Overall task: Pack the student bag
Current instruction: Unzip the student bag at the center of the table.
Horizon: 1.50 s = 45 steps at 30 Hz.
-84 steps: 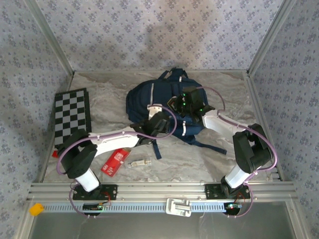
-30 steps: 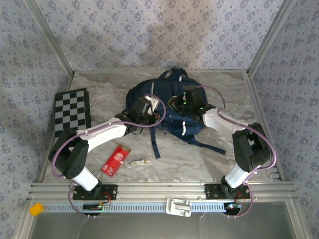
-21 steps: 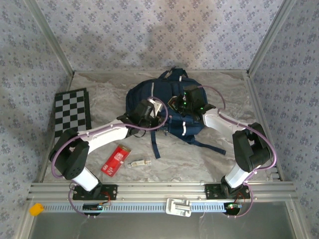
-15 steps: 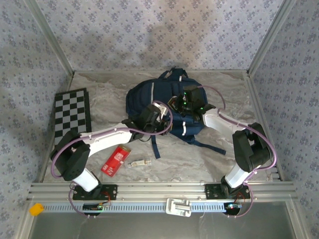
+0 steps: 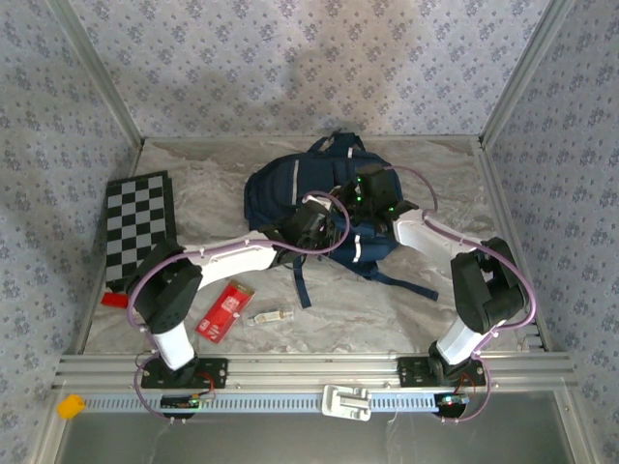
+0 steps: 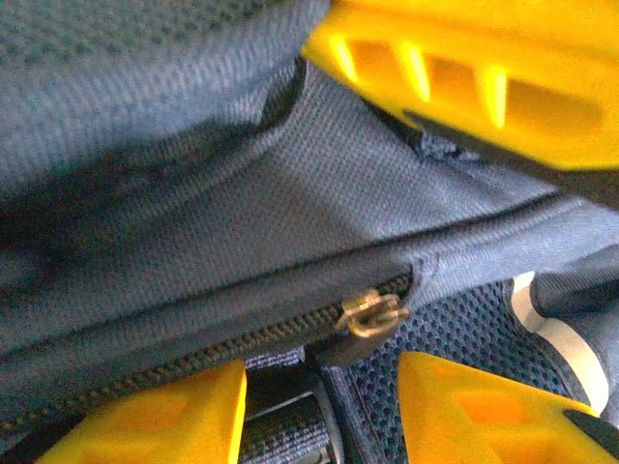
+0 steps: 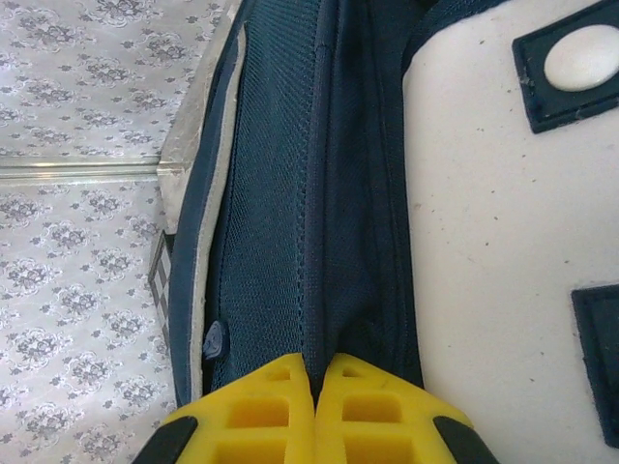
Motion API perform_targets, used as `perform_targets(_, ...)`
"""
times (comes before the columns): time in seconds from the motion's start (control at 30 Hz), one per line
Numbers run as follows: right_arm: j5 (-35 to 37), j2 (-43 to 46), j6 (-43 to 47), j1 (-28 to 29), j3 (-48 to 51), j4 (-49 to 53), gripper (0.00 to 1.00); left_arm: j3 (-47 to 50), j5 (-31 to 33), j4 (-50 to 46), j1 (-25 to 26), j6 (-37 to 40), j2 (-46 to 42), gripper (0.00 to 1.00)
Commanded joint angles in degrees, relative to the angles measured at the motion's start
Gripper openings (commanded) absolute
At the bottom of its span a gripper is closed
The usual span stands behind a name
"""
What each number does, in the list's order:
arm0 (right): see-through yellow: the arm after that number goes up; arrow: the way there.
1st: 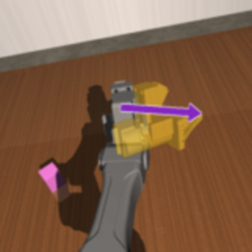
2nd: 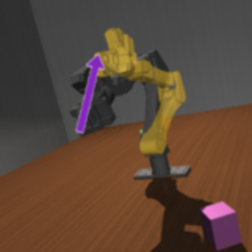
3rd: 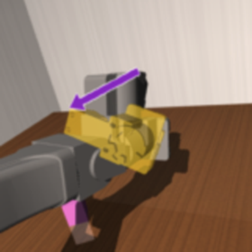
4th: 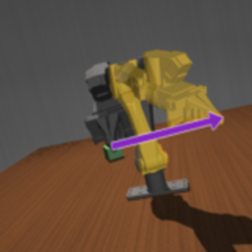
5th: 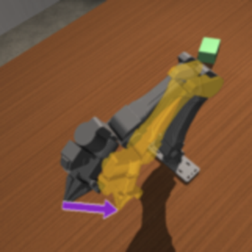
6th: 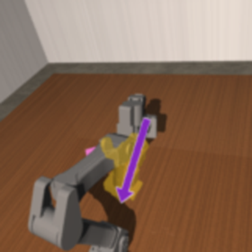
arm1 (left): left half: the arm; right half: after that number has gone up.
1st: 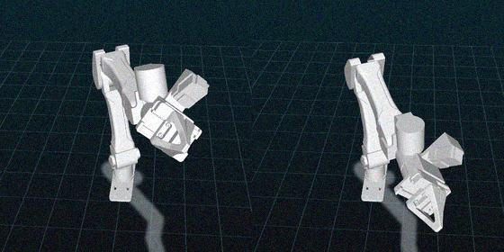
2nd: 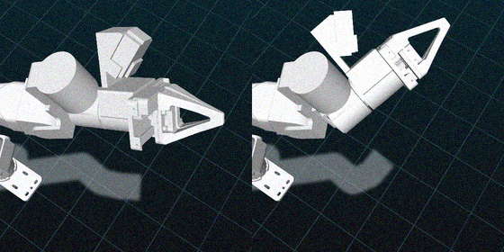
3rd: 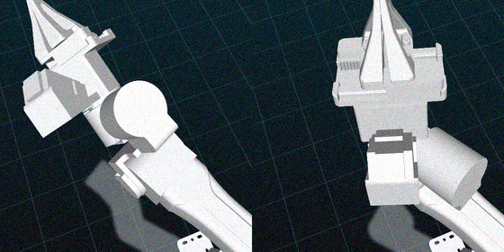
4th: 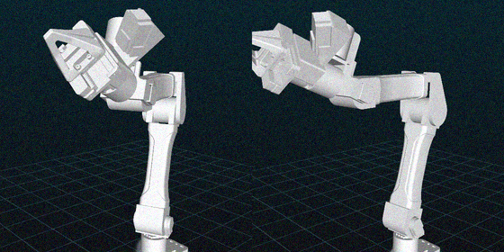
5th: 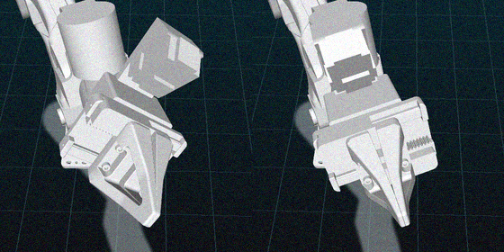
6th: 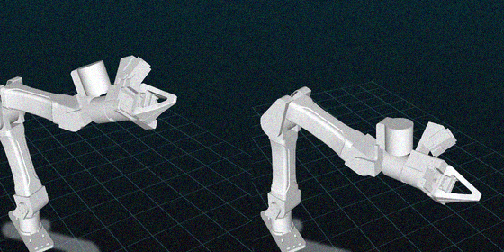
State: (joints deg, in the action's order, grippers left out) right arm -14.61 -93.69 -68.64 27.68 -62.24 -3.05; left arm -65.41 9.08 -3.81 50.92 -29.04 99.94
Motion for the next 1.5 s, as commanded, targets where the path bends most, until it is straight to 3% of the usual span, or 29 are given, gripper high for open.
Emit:
perform_targets(0.0, -1.27, 0.42, -0.80, 0.52, -2.76, -5.18, 0.00, -2.80, 0.17, 3.16, 0.19, 1.22, 0.98, 0.41)
perform_targets(0.17, -1.54, -0.25, -1.31, 0.79, -2.54, -5.92, 0.00, -6.19, -2.09, 3.49, 0.18, 2.64, 3.13, 0.35)
perform_targets(0.73, -1.85, -0.19, -0.29, 0.55, -2.25, -5.15, 0.00, -4.60, -1.79, 2.40, -0.17, 5.82, -0.54, 0.00)
perform_targets(1.0, -2.70, 0.91, 1.64, -0.16, -3.05, -2.57, 0.00, 0.10, -3.13, -0.62, -1.63, 6.40, -5.31, 0.00)
perform_targets(1.3, -2.28, 2.56, 4.38, -0.39, -3.15, 1.53, 0.00, 6.30, -10.13, -1.60, -7.36, 10.07, -10.28, 0.00)
perform_targets(1.47, -2.05, 2.46, 3.71, 0.10, -3.13, 0.88, 0.00, 5.95, -12.42, -2.04, -7.16, 10.79, -10.03, 0.00)
